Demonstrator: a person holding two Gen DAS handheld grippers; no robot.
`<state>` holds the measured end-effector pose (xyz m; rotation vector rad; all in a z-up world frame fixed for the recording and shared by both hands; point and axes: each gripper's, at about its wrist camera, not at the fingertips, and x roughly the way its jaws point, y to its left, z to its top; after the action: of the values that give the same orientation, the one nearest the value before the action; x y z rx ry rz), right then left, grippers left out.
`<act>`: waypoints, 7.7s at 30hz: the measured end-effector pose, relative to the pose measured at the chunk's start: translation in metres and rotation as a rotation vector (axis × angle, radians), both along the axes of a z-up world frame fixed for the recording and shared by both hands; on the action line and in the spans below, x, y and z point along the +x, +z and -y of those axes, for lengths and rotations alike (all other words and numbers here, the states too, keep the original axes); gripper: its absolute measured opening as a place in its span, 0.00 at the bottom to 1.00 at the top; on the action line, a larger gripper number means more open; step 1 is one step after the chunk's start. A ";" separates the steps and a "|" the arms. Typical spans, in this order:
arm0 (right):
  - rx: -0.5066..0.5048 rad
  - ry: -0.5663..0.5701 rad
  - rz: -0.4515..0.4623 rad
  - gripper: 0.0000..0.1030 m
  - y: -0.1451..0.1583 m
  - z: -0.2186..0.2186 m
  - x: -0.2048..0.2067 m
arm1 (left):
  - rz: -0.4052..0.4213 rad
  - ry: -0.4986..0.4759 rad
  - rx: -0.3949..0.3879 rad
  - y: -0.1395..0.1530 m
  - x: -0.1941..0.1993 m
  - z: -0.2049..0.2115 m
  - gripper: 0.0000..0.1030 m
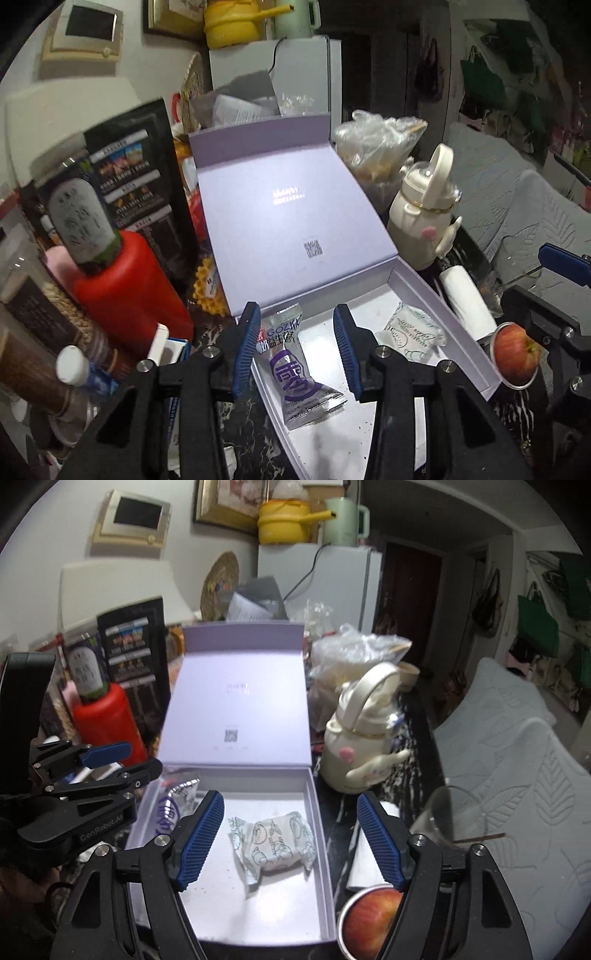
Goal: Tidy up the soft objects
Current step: 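Lower both bags into the box and open both tools, then withdraw both tools from the box back toward the remaining pile, then grasp the lavender drawstring sachet with the left tool, then lift the lavender sachet with the left tool above the table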
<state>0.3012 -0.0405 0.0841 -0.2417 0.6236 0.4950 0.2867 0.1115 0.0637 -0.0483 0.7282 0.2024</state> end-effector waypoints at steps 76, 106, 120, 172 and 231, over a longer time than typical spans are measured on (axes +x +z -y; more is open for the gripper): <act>0.179 -0.184 -0.017 0.99 -0.069 0.109 -0.256 | 0.089 -0.274 -0.036 -0.035 -0.226 0.093 0.99; 0.092 -0.169 -0.252 0.77 -0.154 0.138 -0.201 | -0.042 -0.320 -0.048 -0.074 -0.165 0.131 0.99; 0.128 -0.198 -0.255 0.76 -0.139 0.167 -0.204 | -0.144 -0.304 -0.219 -0.097 -0.140 0.128 0.98; 0.110 -0.077 -0.238 0.77 -0.135 0.145 -0.221 | -0.202 -0.303 -0.404 -0.106 -0.204 0.099 0.34; 0.130 -0.084 -0.169 0.77 -0.113 0.124 -0.231 | -0.058 -0.359 -0.127 -0.078 -0.216 0.091 0.39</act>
<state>0.0701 -0.1646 -0.0286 -0.0500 0.7600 0.4757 0.0708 0.0208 -0.0139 -0.0322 0.7942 -0.1862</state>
